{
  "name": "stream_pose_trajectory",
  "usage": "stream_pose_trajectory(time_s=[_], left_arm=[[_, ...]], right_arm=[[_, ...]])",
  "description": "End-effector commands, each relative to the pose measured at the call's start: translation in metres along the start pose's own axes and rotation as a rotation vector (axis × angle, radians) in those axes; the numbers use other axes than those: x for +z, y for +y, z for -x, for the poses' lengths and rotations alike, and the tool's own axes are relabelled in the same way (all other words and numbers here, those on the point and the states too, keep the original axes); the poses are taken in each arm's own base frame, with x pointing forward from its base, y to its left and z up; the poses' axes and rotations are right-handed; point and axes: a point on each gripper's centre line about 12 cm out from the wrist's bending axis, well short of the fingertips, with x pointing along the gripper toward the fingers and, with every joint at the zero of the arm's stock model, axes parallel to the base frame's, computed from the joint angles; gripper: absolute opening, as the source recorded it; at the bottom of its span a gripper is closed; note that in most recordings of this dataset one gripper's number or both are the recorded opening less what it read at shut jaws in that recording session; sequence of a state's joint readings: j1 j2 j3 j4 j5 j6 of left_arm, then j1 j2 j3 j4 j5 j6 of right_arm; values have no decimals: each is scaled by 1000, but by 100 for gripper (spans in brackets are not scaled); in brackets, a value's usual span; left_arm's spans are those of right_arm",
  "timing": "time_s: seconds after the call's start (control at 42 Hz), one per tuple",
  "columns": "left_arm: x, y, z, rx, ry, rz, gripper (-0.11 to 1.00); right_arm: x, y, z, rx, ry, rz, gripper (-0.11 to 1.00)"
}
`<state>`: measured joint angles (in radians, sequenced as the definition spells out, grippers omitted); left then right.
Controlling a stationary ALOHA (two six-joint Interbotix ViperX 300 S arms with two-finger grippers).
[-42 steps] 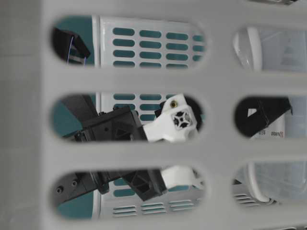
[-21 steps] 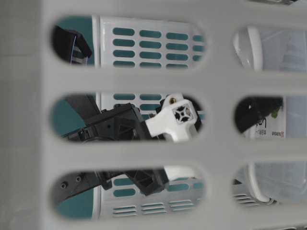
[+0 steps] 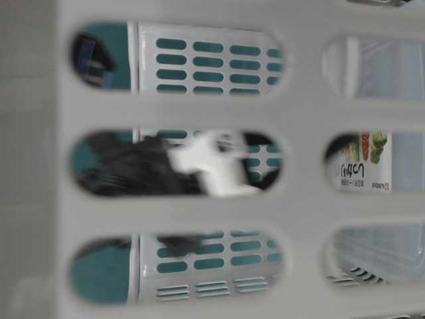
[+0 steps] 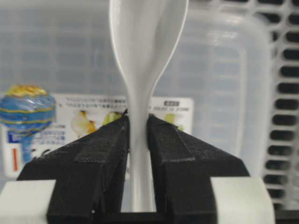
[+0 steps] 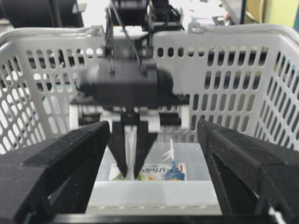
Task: Pick up the chinese spoon from the shopping basket with the left arm.
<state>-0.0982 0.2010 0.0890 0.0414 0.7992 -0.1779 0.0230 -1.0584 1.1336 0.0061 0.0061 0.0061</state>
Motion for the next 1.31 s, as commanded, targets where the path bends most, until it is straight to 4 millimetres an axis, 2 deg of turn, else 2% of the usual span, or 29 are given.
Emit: stream_pose_trajectory(time_s=[0.0,0.357,0.5,1.286], left_arm=[[26,-2,49,-5,-64,6,11],[60,-4,139,-9,-115,24,11],[65,-4,158,-11,-133,27,11],[64,-10,163,-18,-128,21,11]], right_arm=[[4,0,0,2,-17,-3,73],[5,0,2,2,-28,-3,73],[4,1,3,3,-28,-3,73],[3,0,4,2,-26,-3,73]])
